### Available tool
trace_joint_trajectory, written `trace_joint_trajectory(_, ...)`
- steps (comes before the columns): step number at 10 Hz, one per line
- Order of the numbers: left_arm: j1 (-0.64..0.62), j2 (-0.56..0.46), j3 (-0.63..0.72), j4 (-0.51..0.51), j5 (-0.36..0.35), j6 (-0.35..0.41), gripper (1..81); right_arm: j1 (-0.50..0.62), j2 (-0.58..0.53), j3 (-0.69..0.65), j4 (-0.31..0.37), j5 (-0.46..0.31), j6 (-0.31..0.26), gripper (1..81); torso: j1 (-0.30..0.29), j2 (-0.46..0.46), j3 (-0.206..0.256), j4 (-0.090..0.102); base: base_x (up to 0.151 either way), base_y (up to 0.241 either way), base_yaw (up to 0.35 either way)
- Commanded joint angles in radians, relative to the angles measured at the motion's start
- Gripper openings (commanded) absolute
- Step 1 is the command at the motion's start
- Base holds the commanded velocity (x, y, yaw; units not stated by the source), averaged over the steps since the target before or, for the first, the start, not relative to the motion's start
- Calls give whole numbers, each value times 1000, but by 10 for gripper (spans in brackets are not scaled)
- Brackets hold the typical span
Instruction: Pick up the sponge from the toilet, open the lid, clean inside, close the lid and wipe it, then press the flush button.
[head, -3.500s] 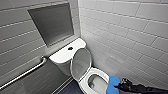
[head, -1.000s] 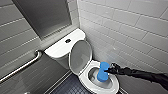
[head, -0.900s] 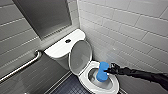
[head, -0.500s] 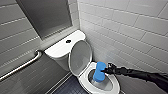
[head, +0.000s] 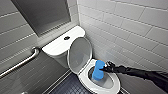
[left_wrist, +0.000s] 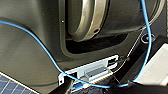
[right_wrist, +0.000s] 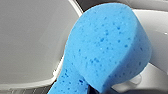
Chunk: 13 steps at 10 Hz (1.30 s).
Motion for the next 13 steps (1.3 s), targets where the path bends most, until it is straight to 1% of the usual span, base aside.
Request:
trace_joint_trajectory(1,47,1,13,-12,99,7,811,184,-2,6,8,-39,-2,10,0,0,0,0,0,0,0)
trace_joint_trajectory(2,47,2,13,-12,99,7,811,195,7,-4,7,-39,-2,10,64,-100,0,0,0,0,0)
trace_joint_trajectory(4,48,4,13,-12,99,7,811,189,35,-41,7,-39,-2,10,81,-125,0,0,0,0,0)
trace_joint_trajectory(5,48,4,13,-12,99,7,811,188,41,-57,10,-51,-2,10,36,-56,0,0,0,0,0)
trace_joint_trajectory(6,48,4,13,-12,99,7,811,189,41,-57,11,-58,-4,10,55,-87,-47,0,0,0,0)
trace_joint_trajectory(7,48,2,13,-14,99,7,811,195,41,-57,11,-58,-3,10,64,-102,-59,0,0,0,0)
trace_joint_trajectory(8,50,2,13,-15,99,7,811,198,44,-60,8,-56,-4,10,67,-109,-6,0,0,0,0)
trace_joint_trajectory(9,53,2,13,-17,99,7,811,198,50,-69,7,-52,-2,10,71,-114,-20,0,0,0,0)
trace_joint_trajectory(11,59,1,13,-17,99,7,811,188,89,-113,5,-41,-4,10,73,-116,-28,0,0,0,0)
trace_joint_trajectory(13,62,1,13,-18,97,7,811,177,162,-226,7,-39,-4,10,74,-117,-27,0,0,0,0)
